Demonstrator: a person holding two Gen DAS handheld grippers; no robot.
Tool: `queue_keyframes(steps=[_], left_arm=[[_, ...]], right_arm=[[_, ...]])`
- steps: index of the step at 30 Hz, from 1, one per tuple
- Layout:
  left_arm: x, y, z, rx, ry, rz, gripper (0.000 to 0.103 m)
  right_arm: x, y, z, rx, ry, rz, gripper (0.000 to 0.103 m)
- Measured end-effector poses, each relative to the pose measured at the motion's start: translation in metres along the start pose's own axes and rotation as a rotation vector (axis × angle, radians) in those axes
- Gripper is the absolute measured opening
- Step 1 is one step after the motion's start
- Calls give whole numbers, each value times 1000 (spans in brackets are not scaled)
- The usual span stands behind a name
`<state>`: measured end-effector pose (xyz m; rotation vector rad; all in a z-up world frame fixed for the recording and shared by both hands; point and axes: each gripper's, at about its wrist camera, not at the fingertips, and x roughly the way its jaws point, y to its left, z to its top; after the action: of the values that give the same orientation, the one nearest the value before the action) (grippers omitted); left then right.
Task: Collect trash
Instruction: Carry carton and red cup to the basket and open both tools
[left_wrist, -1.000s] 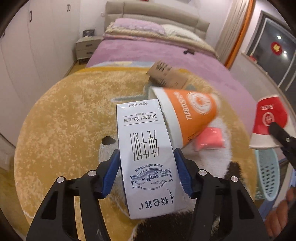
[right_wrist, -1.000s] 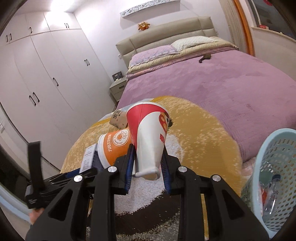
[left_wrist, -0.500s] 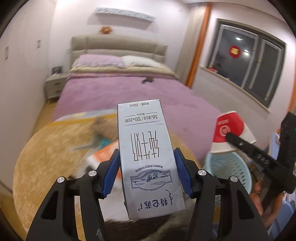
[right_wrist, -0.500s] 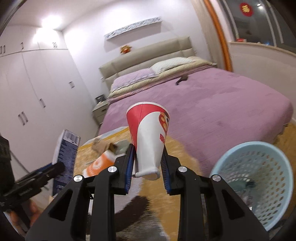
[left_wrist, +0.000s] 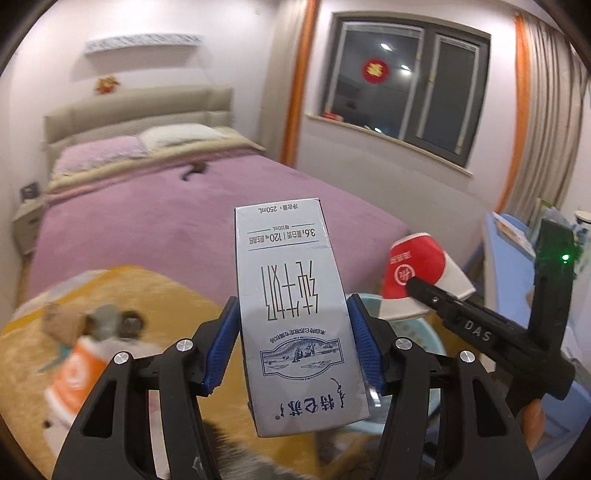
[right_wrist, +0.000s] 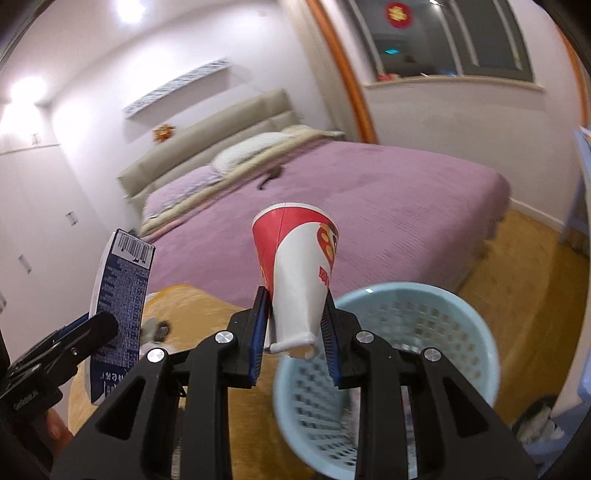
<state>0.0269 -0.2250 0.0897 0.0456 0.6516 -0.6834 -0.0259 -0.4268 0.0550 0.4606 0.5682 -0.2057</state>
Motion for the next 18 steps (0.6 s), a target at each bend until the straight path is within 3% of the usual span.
queue_keyframes(steps=[6, 13, 14, 15, 16, 18], left_arm=[[67, -14, -10, -40, 127, -193, 57], [115, -24, -28, -4, 185, -152, 61], [119, -25, -30, 10, 186, -128, 71], [116, -22, -31, 15, 181, -113, 79], [115, -21, -32, 17, 173, -107, 82], [111, -14, -34, 13, 173, -120, 82]], right_arm=[[33, -56, -3, 157, 102, -15, 27], [58, -78, -18, 155, 154, -176, 29], [62, -80, -19, 148, 164, -203, 29], [66, -83, -20, 142, 175, -223, 35], [68, -83, -22, 139, 183, -234, 51], [68, -90, -25, 152, 177, -254, 63]])
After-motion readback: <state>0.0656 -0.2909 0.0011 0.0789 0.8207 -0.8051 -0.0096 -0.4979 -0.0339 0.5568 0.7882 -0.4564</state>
